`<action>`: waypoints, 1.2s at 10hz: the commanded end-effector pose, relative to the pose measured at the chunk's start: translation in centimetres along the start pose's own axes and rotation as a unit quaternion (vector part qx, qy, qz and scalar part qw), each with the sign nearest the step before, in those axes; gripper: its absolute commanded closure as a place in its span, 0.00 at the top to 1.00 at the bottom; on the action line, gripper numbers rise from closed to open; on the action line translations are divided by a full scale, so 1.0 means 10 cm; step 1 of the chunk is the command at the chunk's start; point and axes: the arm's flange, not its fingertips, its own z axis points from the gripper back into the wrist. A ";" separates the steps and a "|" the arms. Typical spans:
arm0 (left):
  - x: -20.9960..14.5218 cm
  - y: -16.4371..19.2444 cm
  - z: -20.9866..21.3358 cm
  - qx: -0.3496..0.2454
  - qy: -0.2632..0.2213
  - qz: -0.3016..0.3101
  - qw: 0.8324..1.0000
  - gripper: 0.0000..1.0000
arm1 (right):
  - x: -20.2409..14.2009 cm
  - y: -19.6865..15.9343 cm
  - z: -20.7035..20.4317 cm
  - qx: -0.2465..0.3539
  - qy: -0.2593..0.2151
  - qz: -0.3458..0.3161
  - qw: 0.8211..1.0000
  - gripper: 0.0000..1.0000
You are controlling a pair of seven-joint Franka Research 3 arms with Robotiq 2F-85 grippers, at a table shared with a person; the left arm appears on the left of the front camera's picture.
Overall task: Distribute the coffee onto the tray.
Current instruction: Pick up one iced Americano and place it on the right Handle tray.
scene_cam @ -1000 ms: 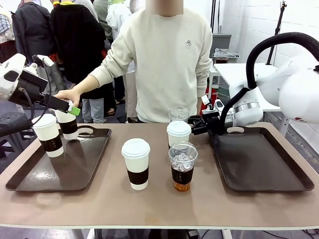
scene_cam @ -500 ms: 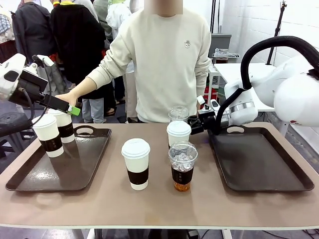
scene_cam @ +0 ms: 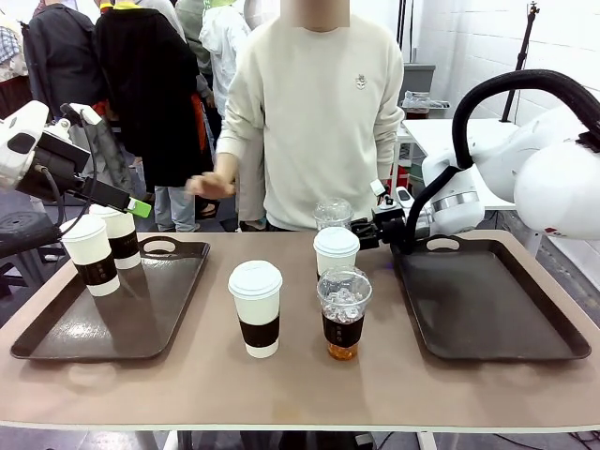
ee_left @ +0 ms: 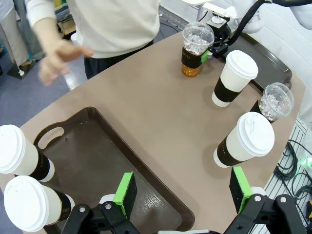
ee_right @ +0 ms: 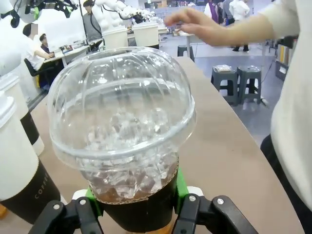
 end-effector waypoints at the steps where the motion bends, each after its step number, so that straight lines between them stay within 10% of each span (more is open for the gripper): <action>1: 0.00 0.01 0.00 -0.005 -0.003 0.006 1.000 1.00 | 0.11 -0.01 0.02 -0.004 -0.014 0.005 1.000 0.64; 7: 0.00 0.01 0.00 -0.005 -0.003 0.006 1.000 1.00 | 0.82 0.79 0.83 -0.071 -0.022 0.055 0.996 0.64; 12: 0.00 0.01 0.00 -0.005 -0.003 0.006 1.000 1.00 | 0.66 1.36 1.54 -0.102 -0.024 0.070 0.992 0.64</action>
